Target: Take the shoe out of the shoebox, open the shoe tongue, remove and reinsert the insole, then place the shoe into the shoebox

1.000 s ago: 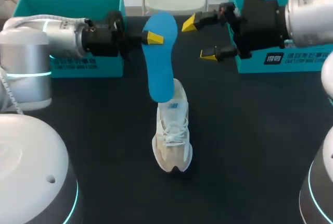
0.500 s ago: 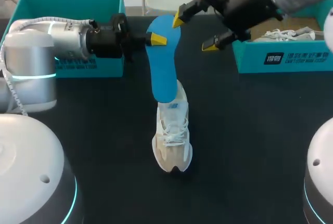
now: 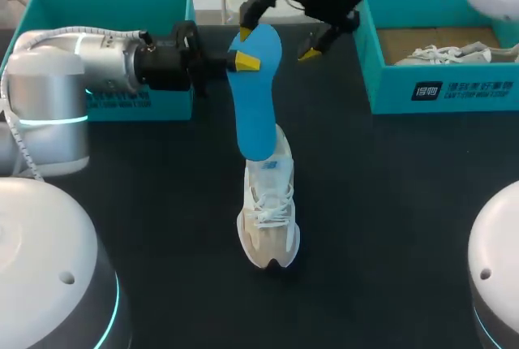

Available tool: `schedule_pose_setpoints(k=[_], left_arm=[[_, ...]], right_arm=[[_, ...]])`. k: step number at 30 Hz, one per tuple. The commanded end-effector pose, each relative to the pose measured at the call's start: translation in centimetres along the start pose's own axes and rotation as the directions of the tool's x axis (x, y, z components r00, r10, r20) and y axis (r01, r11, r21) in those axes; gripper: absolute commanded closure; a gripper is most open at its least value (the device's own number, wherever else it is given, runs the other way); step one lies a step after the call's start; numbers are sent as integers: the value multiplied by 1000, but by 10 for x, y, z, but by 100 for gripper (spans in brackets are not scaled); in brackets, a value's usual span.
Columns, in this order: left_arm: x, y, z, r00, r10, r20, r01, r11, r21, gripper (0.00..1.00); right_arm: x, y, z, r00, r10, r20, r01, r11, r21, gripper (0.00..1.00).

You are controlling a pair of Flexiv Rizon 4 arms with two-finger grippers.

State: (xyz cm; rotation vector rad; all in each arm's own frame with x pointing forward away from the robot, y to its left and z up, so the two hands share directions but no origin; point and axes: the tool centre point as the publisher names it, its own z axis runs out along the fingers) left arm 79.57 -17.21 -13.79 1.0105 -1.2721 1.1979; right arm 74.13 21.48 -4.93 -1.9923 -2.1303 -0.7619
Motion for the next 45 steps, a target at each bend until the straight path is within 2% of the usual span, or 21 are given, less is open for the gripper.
schedule_pose_setpoints(k=[1, 11, 24, 40, 41, 43, 45], left_arm=[[0, 1, 0, 1000, 0, 3, 0, 1000, 2, 100], [0, 1, 0, 1000, 0, 3, 0, 1000, 2, 100], [0, 1, 0, 1000, 0, 3, 0, 1000, 2, 100], [0, 1, 0, 1000, 0, 3, 0, 1000, 2, 100], [0, 1, 0, 1000, 0, 3, 0, 1000, 2, 100], [0, 1, 0, 1000, 0, 3, 0, 1000, 2, 100], [0, 1, 0, 1000, 0, 3, 0, 1000, 2, 100]], right_arm=[[11, 10, 13, 797, -55, 601, 10, 997, 78, 0], [9, 14, 12, 759, -13, 651, -29, 998, 55, 0], [14, 11, 16, 783, 12, 622, -52, 998, 47, 0], [14, 9, 15, 777, 38, 629, -71, 997, 27, 0], [10, 10, 15, 825, 42, 563, -76, 996, 36, 0], [2, 11, 9, 870, 64, 489, -85, 996, 21, 0], [-6, 14, 3, 931, 73, 358, -85, 996, 16, 0]])
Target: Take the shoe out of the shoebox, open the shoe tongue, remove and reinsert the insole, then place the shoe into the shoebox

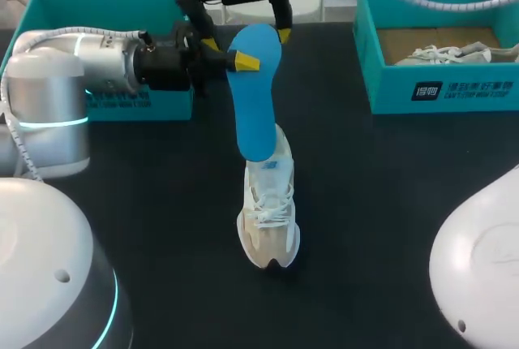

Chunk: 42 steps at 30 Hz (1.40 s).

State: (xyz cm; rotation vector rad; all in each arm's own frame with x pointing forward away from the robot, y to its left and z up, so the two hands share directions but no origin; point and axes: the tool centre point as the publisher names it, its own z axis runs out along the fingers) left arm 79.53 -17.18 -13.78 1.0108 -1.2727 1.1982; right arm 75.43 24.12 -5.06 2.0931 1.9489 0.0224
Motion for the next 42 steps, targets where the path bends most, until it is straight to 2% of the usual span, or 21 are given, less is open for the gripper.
schedule_pose_setpoints(k=[1, 6, 8, 14, 21, 27, 28, 30, 42], left_arm=[[0, 1, 0, 1000, 0, 2, 0, 1000, 2, 100], [0, 1, 0, 1000, 0, 2, 0, 1000, 2, 100], [0, 1, 0, 1000, 0, 2, 0, 1000, 2, 100], [0, 1, 0, 1000, 0, 2, 0, 1000, 2, 100], [0, 1, 0, 1000, 0, 2, 0, 1000, 2, 100], [0, 1, 0, 1000, 0, 2, 0, 1000, 2, 100], [0, 1, 0, 1000, 0, 2, 0, 1000, 2, 100], [0, 1, 0, 1000, 0, 2, 0, 1000, 2, 100], [0, 1, 0, 1000, 0, 2, 0, 1000, 2, 100]], right_arm=[[-34, 4, 6, 950, -1, -312, -2, 1000, -8, 0], [-47, 8, 4, 906, -77, -417, 79, 997, -13, 0], [-51, 10, 5, 908, -101, -407, 107, 994, -8, 0], [-55, 13, 5, 825, -105, -555, 102, 994, -36, 0], [-59, 13, 12, 767, -82, -636, 93, 996, -16, 0], [-65, 14, 13, 682, -44, -730, 39, 999, -24, 0], [-66, 14, 13, 688, -45, -725, 40, 999, -24, 0], [-67, 15, 15, 739, -47, -672, 65, 998, 2, 0], [-67, 15, 15, 739, -47, -672, 65, 998, 2, 0]])
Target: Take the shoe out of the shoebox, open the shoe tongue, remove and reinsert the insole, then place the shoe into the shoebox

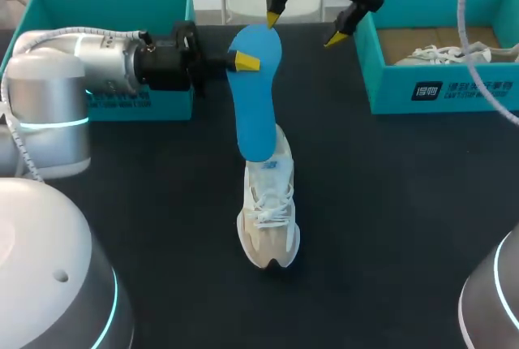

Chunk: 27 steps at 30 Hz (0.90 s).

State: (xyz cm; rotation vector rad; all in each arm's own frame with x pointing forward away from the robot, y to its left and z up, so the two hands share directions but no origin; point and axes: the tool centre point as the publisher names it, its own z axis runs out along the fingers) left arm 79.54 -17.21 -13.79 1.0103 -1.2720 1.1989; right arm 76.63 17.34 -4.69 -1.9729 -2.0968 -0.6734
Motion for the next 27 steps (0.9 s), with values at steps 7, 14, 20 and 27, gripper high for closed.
schedule_pose_setpoints(k=[7, 14, 20, 27], left_arm=[[0, 1, 0, 1000, 0, 3, 0, 1000, 1, 100], [0, 1, 0, 1000, 0, 3, 0, 1000, 1, 100], [0, 1, 0, 1000, 0, 3, 0, 1000, 1, 100], [0, 1, 0, 1000, 0, 3, 0, 1000, 1, 100]], right_arm=[[-7, -2, 6, 909, -64, -412, 2, 989, -148, 0], [-18, -9, 14, 810, -97, -578, -6, 985, -173, 0], [-25, -17, 24, 726, -78, -683, 6, 994, -108, 0], [-29, -18, 35, 659, -66, -749, 13, 997, -76, 0]])
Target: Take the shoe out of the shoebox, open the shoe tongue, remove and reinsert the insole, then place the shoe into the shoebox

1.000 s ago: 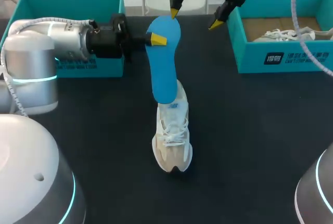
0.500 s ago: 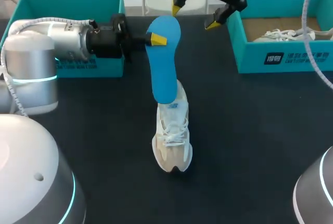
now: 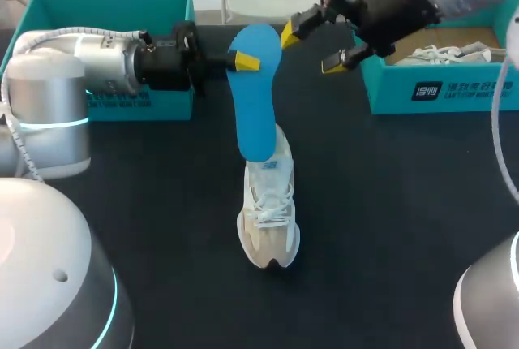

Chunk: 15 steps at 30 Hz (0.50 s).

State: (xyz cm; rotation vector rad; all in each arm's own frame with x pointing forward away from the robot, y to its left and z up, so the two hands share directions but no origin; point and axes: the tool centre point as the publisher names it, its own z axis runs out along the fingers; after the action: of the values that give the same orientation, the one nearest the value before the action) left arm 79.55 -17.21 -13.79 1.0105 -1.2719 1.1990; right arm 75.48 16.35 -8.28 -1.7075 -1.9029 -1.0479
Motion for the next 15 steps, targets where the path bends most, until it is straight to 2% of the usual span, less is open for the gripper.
schedule_pose_setpoints(k=[1, 15], left_arm=[[0, 1, 0, 1000, 0, 3, 0, 1000, 1, 100], [0, 1, 0, 1000, 0, 3, 0, 1000, 1, 100]], right_arm=[[-10, -1, 8, 879, 4, -477, 2, 1000, 12, 0], [-29, 9, 17, 875, 18, -484, 16, 998, 65, 0]])
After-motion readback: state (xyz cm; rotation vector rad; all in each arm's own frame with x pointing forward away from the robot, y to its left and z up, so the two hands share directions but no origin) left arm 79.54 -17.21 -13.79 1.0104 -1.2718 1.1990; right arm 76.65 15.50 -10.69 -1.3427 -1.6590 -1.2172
